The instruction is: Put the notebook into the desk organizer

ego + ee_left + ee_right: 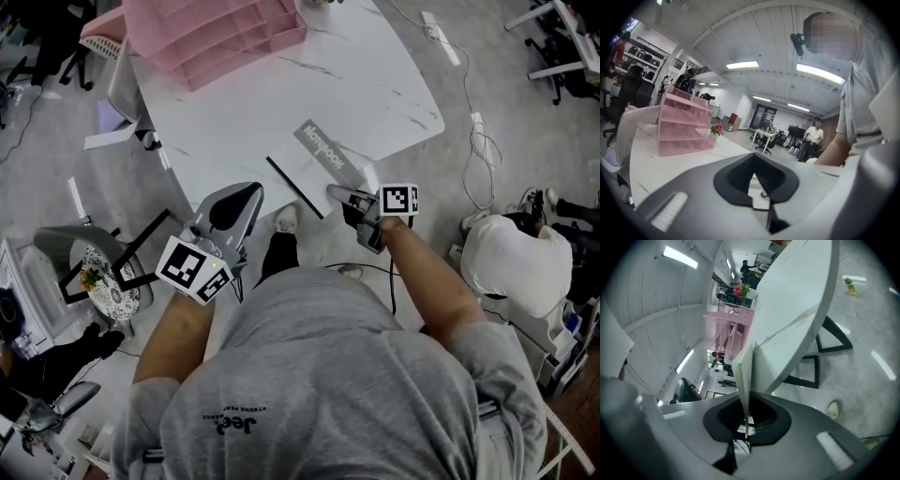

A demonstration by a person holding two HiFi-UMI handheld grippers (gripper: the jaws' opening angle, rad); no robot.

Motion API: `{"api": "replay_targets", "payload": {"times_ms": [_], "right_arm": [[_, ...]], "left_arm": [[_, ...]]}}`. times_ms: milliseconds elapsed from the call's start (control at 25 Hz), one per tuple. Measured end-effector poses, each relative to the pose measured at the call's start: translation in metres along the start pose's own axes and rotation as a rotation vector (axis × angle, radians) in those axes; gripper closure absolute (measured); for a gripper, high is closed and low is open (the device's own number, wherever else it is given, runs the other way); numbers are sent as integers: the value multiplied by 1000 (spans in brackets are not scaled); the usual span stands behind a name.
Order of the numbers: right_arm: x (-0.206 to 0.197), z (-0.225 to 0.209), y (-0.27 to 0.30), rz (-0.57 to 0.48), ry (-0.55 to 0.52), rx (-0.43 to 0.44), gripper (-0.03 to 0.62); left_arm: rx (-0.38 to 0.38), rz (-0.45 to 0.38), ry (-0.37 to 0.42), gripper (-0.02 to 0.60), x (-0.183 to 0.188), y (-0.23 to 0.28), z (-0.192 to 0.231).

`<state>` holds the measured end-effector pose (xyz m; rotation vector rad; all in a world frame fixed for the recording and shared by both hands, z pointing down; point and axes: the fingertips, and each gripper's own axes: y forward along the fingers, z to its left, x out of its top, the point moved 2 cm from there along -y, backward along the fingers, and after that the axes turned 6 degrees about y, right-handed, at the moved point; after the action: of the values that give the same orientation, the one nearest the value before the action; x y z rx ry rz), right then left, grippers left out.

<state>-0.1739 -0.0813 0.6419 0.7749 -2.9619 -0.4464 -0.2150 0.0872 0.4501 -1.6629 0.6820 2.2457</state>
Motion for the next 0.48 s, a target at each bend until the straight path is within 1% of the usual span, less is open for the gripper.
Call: {"api": "replay_targets", "payload": {"times_ms": [120, 280, 360, 480], "right_arm": [[4, 21, -4, 8, -33, 38, 583], [23, 54, 3, -14, -89, 107, 584], [34, 69, 10, -32, -91, 134, 584], [56, 84, 31, -53, -90, 144, 583]], "left_arm": [[1, -11, -3, 528, 5, 2, 9], [6, -24, -5, 528, 10, 1, 21], [11, -28, -7, 529, 13, -1, 26], [22, -30, -12, 528, 15, -4, 38]]}}
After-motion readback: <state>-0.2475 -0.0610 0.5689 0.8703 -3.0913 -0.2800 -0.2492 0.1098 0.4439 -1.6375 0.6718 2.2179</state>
